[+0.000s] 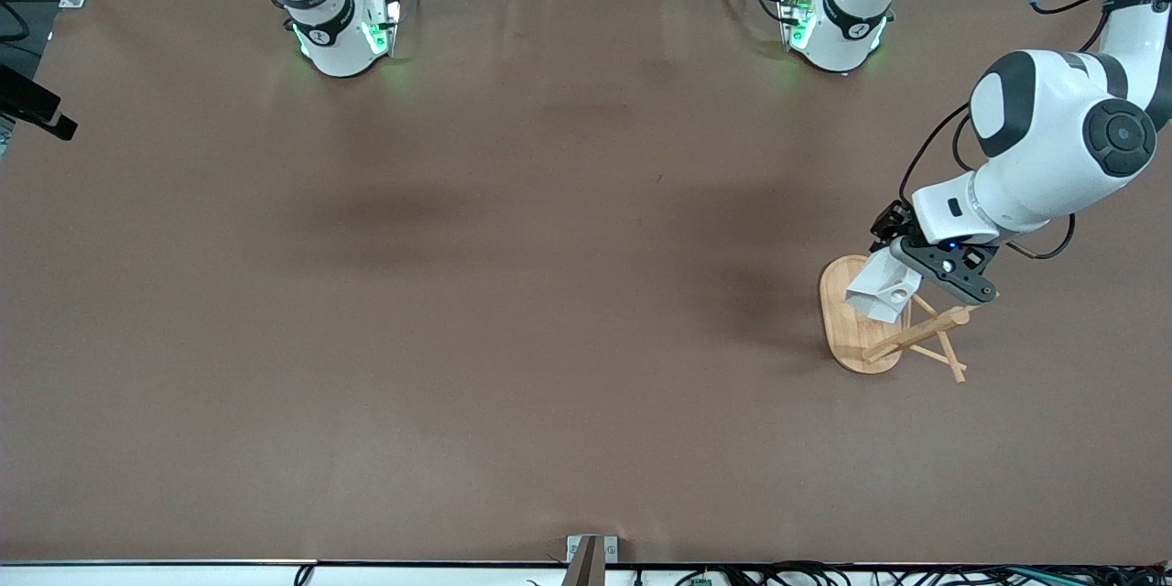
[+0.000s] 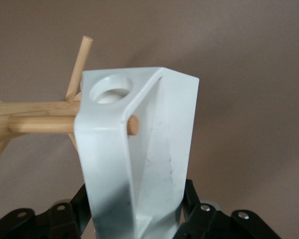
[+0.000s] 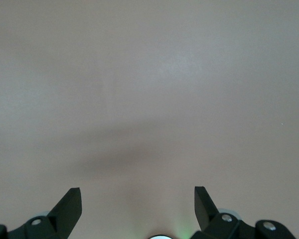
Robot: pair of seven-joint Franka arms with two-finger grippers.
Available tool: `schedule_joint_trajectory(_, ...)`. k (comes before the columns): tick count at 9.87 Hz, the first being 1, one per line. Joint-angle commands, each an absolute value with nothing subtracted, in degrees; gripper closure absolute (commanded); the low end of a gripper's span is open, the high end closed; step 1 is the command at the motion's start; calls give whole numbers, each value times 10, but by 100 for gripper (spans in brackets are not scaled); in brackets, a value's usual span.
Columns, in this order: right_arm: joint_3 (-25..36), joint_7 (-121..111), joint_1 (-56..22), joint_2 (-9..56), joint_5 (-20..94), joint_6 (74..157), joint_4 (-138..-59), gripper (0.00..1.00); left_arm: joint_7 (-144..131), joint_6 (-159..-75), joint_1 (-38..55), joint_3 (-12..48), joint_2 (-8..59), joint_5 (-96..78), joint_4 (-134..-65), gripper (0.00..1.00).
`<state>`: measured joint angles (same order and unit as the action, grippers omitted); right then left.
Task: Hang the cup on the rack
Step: 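Lower the cup onto a rack peg with the left gripper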
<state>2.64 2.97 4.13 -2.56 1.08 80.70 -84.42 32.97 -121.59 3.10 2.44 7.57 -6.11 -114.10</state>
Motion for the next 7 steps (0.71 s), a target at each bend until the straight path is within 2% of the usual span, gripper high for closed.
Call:
schedule_joint_trajectory(1,25,24,41,-21,3,798,-835,0,351,-1229,35,10,100,-71,-1134,96)
schedule_joint_trajectory(3,25,24,42,-21,3,798,-835,0,358,-1229,35,4,110,-74,-1123,92)
schedule_joint_trajectory(4,25,23,44,-21,3,798,-835,0,357,-1229,35,4,112,-74,-1119,60)
schedule_joint_trajectory(5,25,24,44,-21,3,798,-835,0,357,-1229,33,3,117,-75,-1115,1)
schedule_joint_trajectory(7,25,23,44,-21,3,798,-835,0,353,-1226,33,-6,116,-96,-1107,0)
